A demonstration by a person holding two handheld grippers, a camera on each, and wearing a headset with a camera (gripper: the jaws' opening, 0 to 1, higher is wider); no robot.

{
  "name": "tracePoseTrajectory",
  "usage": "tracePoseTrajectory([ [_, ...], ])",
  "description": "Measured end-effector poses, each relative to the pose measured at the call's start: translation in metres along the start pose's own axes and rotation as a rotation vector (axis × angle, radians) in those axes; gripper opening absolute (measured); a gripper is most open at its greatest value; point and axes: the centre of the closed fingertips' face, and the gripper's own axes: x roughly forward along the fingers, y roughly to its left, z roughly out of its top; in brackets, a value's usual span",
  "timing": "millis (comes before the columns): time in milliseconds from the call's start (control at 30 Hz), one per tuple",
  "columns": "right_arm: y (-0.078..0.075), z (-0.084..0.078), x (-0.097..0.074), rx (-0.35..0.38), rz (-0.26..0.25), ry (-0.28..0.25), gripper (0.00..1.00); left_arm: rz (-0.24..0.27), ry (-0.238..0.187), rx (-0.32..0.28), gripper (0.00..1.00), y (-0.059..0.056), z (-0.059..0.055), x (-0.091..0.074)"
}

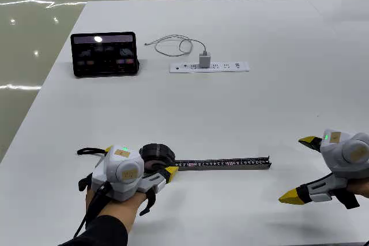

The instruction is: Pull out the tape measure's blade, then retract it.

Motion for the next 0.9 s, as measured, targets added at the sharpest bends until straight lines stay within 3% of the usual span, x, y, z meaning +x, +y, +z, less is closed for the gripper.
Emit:
tracePoseTrajectory([
  [200,-0.008,-0.003,0.017,-0.054,0.062,0.04,0.94,0.008,-0.035,-0.035,1.0,-0.005,0.006,0.006],
  [233,-0.008,-0.004,0.019,-0.069,0.082,0.048,0.9,0.007,-0.041,-0.049,1.0,-0.006,0.007,0.006],
  [300,-0.008,-0.004,0.021,-0.076,0.111,0.07,0.71,0.005,-0.092,-0.072,1.0,-0.009,0.015,0.008],
  [367,-0.01,-0.003,0.027,-0.101,0.121,0.08,0.7,0.005,-0.107,-0.083,1.0,-0.013,0.017,0.007],
  [400,-0.011,-0.004,0.029,-0.104,0.134,0.093,0.72,0.011,-0.106,-0.08,1.0,-0.014,0.017,0.006],
  [500,-0.016,-0.007,0.036,-0.165,0.163,0.13,0.65,0.024,-0.101,-0.11,1.0,-0.016,0.013,0.007],
  [633,-0.02,-0.007,0.043,-0.193,0.191,0.162,0.67,0.034,-0.085,-0.116,1.0,-0.018,0.004,0.005],
  [900,-0.025,-0.004,0.056,-0.241,0.239,0.211,0.45,0.019,-0.083,-0.107,1.0,-0.022,0.004,0.005],
])
